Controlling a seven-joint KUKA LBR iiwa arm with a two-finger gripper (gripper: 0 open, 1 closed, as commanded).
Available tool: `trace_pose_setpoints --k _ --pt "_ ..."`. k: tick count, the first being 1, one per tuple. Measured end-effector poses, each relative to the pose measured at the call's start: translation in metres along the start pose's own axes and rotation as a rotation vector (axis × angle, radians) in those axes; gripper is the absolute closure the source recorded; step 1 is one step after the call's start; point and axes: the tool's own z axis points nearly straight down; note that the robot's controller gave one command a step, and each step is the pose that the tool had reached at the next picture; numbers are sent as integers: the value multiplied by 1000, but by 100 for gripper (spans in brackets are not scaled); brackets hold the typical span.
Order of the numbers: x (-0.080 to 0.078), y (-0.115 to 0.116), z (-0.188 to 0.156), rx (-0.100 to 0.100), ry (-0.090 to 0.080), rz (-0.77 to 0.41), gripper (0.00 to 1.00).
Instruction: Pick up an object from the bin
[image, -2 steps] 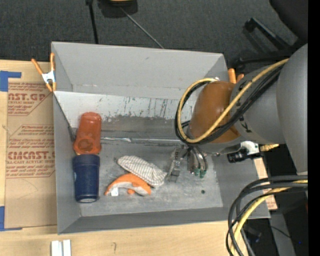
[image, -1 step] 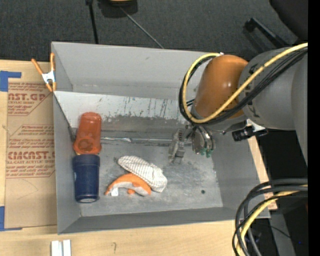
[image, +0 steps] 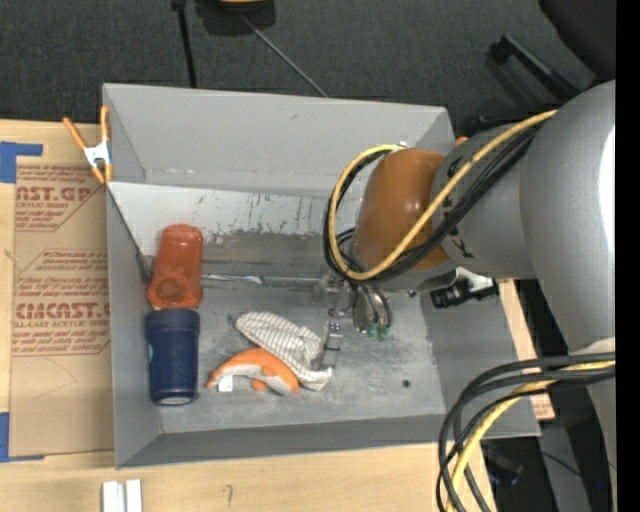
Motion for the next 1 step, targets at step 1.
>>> trace_pose_setpoints --k 1 --pt "0 0 0 0 0 0 0"
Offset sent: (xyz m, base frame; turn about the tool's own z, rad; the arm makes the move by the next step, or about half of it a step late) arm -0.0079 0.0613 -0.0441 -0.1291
